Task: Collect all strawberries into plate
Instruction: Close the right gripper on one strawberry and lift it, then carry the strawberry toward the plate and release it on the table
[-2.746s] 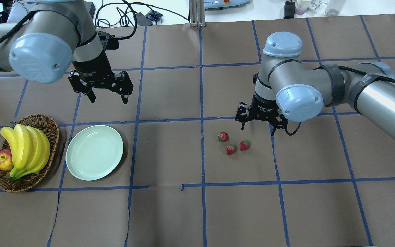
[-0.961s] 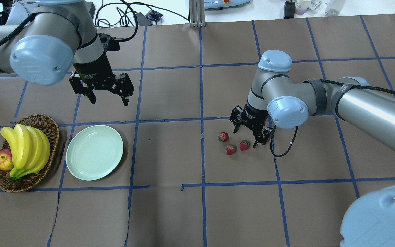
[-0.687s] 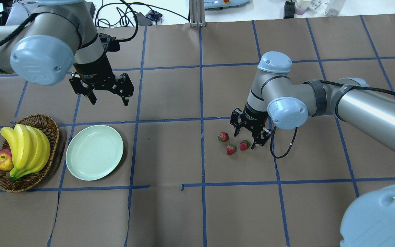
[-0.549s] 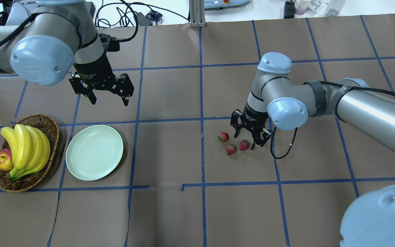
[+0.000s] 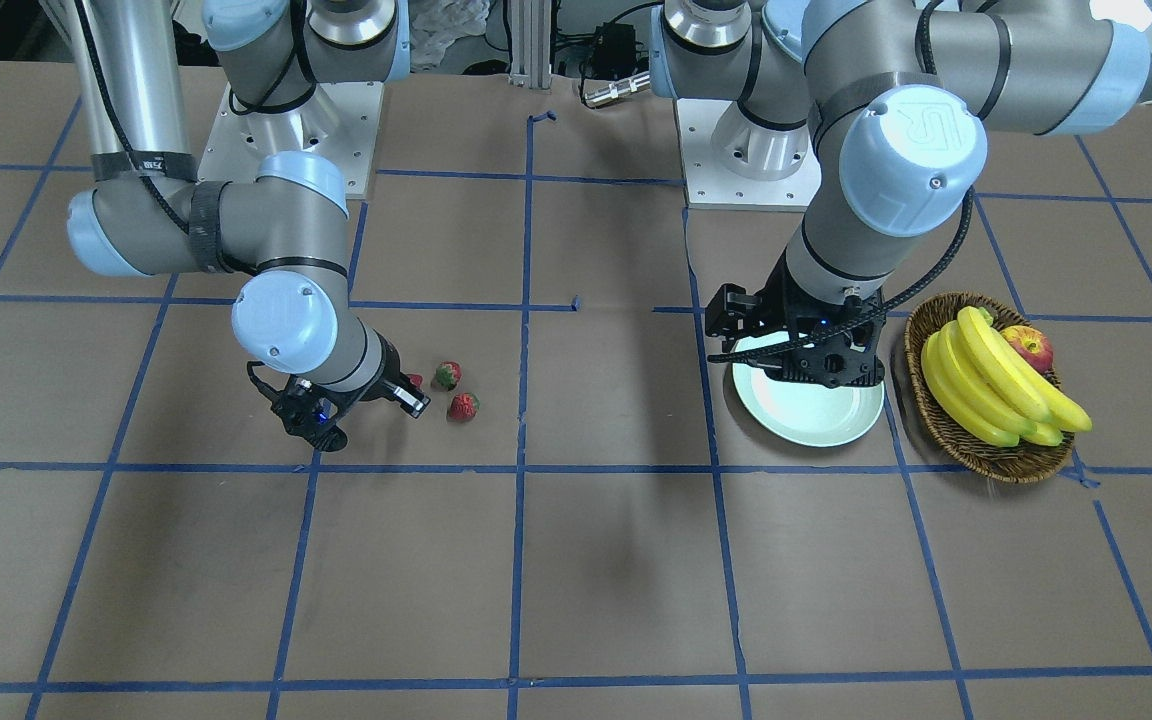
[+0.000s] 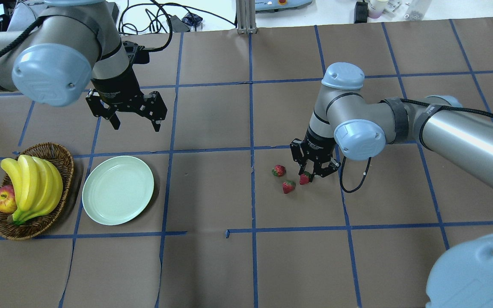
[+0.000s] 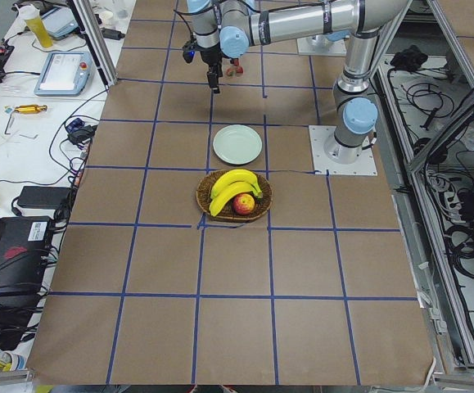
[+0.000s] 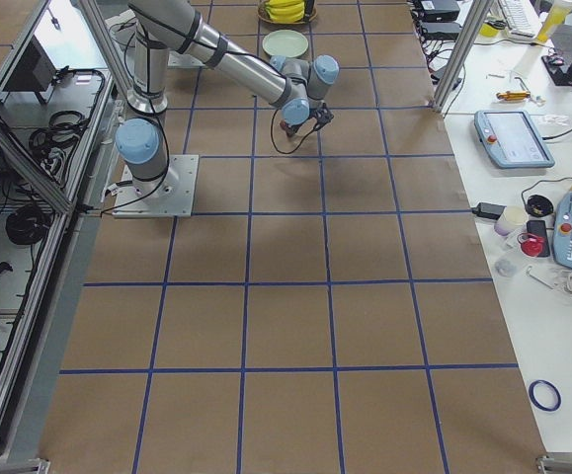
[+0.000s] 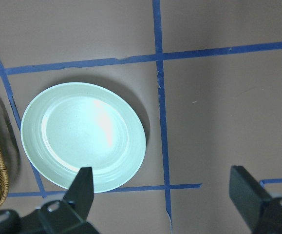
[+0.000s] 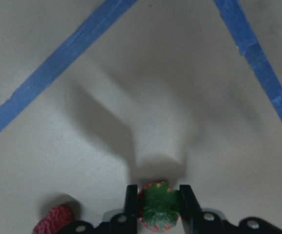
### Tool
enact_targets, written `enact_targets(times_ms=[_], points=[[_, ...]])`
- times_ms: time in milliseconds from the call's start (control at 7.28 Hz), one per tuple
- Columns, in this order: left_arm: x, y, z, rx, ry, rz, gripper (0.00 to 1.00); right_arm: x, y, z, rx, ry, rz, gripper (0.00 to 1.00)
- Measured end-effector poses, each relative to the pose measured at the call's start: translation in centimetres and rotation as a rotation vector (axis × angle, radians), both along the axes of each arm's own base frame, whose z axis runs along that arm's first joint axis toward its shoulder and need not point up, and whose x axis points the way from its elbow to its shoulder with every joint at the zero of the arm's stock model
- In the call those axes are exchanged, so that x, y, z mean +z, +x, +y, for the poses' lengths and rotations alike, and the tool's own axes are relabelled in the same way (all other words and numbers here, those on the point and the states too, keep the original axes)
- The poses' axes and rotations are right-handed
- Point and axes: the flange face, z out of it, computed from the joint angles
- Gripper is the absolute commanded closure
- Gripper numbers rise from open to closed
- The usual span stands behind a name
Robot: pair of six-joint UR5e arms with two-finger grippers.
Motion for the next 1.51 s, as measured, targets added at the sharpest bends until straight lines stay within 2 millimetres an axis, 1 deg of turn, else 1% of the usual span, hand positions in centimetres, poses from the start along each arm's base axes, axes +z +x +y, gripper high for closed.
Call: enact_targets(times_ms=[137, 275, 412, 549, 687, 824, 961, 1099, 1236, 1373, 1511], points=[[0.0, 0.0, 0.0, -0.001, 0.000, 0.000, 0.00, 1.2, -0.2, -0.7, 0.023, -0.008, 0.019, 1.00], [0.0, 0.0, 0.0, -0.001, -0.001, 0.000, 0.00, 3.3, -0.1, -2.0, 0.038, -0.021, 0.026, 1.00], [0.1, 0.0, 0.0, 0.002, -0.003, 0.000, 0.00, 6.3, 0.4, -3.8, 0.056, -0.043, 0.020, 1.00], [0.2, 0.0, 0.1, 0.004, -0.005, -0.001, 0.00, 8.9, 1.7, -4.9, 0.093, -0.068, 0.007, 1.00], [0.2, 0.0, 0.2, 0.006, -0.004, -0.002, 0.00, 10.5, 3.8, -5.1, 0.148, -0.098, -0.022, 1.00], [0.1, 0.0, 0.3, 0.005, 0.000, -0.002, 0.00, 11.3, 6.1, -4.8, 0.207, -0.128, -0.063, 1.00], [-0.2, 0.1, 0.3, 0.005, 0.004, -0.001, 0.00, 11.6, 8.6, -4.0, 0.259, -0.148, -0.094, 1.00], [-0.4, 0.2, 0.3, 0.005, 0.010, 0.000, 0.00, 10.9, 11.4, -2.8, 0.309, -0.148, -0.112, 1.00], [-0.7, 0.5, 0.4, 0.009, 0.017, 0.001, 0.00, 9.6, 14.1, -1.5, 0.358, -0.137, -0.122, 1.00], [-0.9, 1.1, 0.3, 0.019, 0.022, 0.002, 0.00, 7.8, 16.5, -0.7, 0.401, -0.131, -0.144, 1.00], [-1.0, 1.4, 0.3, 0.025, 0.024, 0.003, 0.00, 5.9, 18.2, -0.4, 0.428, -0.128, -0.179, 1.00]])
